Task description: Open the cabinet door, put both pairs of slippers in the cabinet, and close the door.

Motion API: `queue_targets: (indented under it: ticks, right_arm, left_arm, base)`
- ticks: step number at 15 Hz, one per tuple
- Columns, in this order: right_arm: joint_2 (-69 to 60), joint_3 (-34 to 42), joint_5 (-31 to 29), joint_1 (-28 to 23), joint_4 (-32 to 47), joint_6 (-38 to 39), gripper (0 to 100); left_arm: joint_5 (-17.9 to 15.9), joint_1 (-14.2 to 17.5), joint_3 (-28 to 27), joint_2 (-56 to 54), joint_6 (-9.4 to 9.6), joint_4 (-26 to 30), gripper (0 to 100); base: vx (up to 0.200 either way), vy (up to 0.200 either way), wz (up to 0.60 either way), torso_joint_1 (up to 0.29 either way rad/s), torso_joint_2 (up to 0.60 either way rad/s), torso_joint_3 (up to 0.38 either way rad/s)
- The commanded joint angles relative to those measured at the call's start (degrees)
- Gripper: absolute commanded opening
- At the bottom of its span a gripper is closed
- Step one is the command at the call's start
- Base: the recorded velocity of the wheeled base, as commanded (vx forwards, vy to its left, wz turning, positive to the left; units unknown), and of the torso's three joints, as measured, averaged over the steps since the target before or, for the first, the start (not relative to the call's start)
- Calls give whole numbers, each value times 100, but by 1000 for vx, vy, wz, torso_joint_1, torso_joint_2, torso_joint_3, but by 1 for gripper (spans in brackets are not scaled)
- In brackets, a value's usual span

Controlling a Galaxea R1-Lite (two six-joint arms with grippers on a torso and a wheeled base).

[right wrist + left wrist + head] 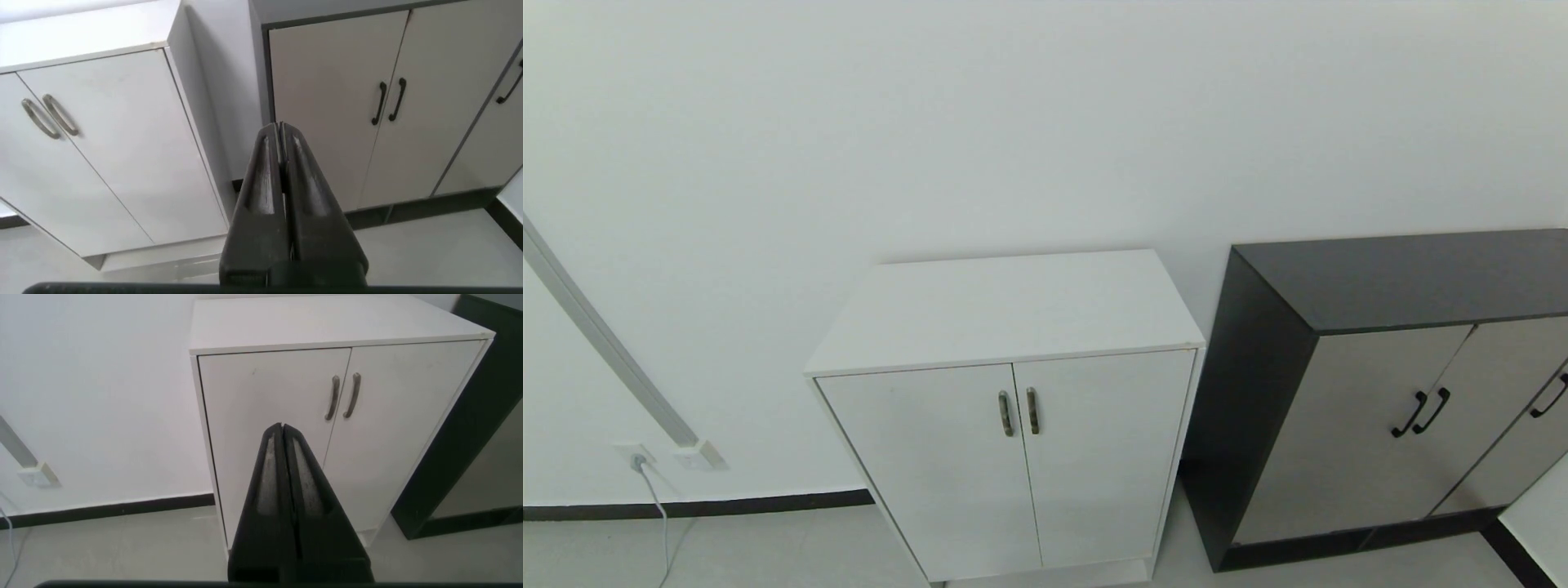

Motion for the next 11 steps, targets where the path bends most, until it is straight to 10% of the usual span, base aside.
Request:
queue_targets:
  ticks: [1,11]
  right_arm:
    - [-11,0,3,0,2,-11,0]
    - [-11,0,11,0,2,-46,0]
  left_arm:
    - [5,1,0,7,4,-1,0]
    - [-3,1,0,7,4,-1,0]
  base:
    - [0,0,0,0,0,0]
    - [0,0,0,0,0,0]
